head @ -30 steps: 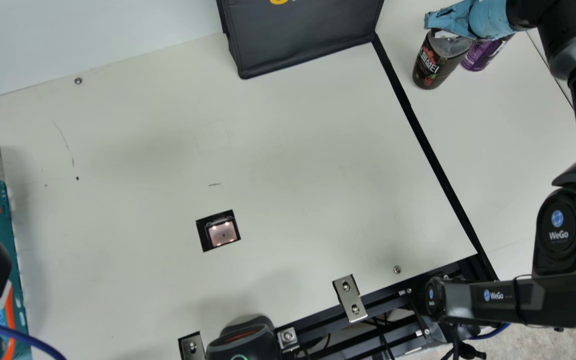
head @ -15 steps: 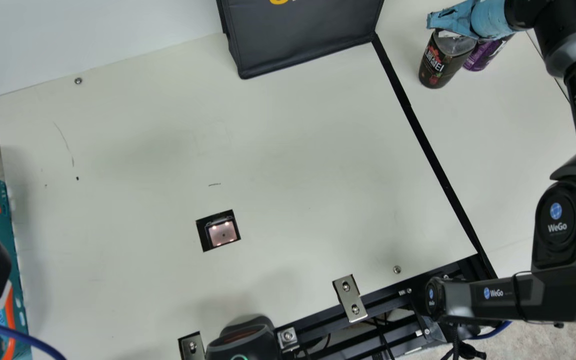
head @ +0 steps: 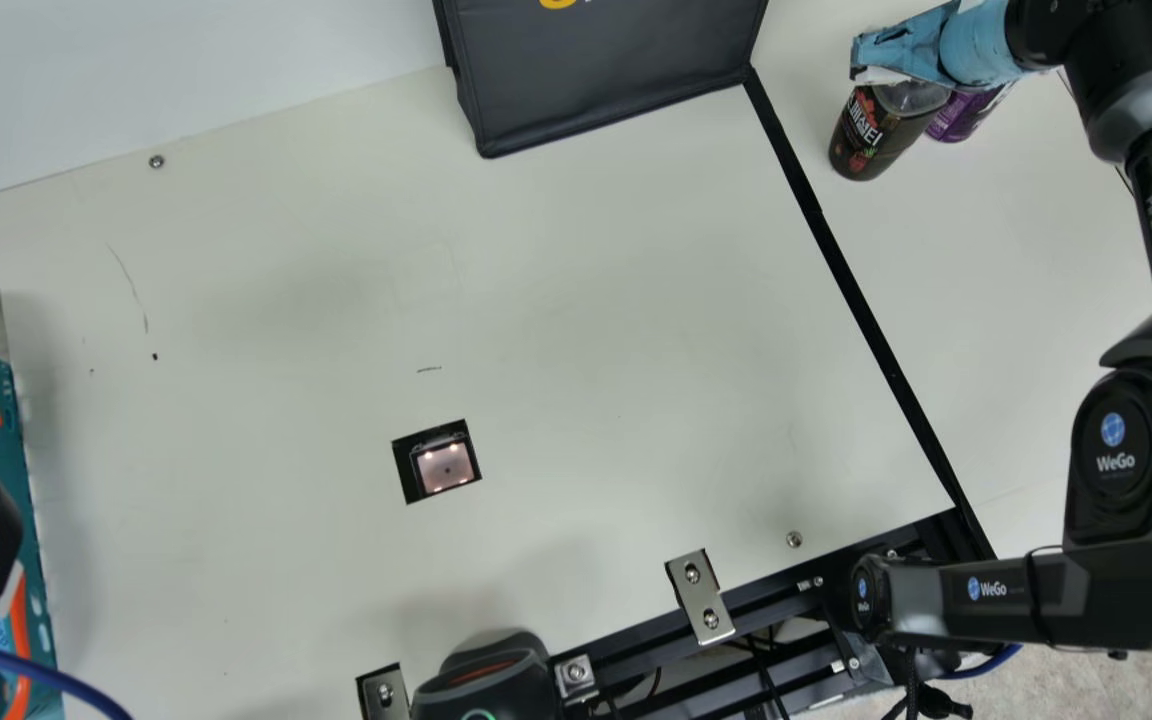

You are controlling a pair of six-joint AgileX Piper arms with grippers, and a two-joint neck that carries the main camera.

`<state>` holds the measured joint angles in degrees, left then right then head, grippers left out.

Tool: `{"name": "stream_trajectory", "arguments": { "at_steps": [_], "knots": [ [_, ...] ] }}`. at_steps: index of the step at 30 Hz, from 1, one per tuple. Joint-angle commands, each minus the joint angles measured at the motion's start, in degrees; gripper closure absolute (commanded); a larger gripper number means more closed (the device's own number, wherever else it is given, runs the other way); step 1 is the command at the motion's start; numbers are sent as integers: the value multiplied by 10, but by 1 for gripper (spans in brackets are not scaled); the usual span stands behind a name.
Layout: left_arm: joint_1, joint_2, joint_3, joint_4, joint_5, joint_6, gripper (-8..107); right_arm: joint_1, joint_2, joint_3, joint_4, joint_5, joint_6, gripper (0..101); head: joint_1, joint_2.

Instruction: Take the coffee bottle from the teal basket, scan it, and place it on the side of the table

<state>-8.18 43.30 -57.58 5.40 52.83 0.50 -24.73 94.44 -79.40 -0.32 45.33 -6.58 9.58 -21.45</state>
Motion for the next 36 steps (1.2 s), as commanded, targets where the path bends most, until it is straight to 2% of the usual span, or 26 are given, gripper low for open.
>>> {"name": "stream_trajectory", "arguments": {
  "at_steps": [1, 14, 23, 34, 36],
  "knots": [
    [0, 0, 0, 0, 0, 0, 9, 2, -3, 2, -1, -5, 1, 8, -17, -1],
    [0, 0, 0, 0, 0, 0, 9, 18, -51, -1, 3, 11, 6, 6, -17, -1],
    [0, 0, 0, 0, 0, 0, 9, 45, -114, 1, 11, 33, 14, 6, -17, -1],
    [0, 0, 0, 0, 0, 0, 9, 93, -207, 21, 3, 55, 47, 6, -17, -1],
    [0, 0, 0, 0, 0, 0, 9, 92, -202, 21, 3, 57, 46, 6, -17, -1]
  ]
}}
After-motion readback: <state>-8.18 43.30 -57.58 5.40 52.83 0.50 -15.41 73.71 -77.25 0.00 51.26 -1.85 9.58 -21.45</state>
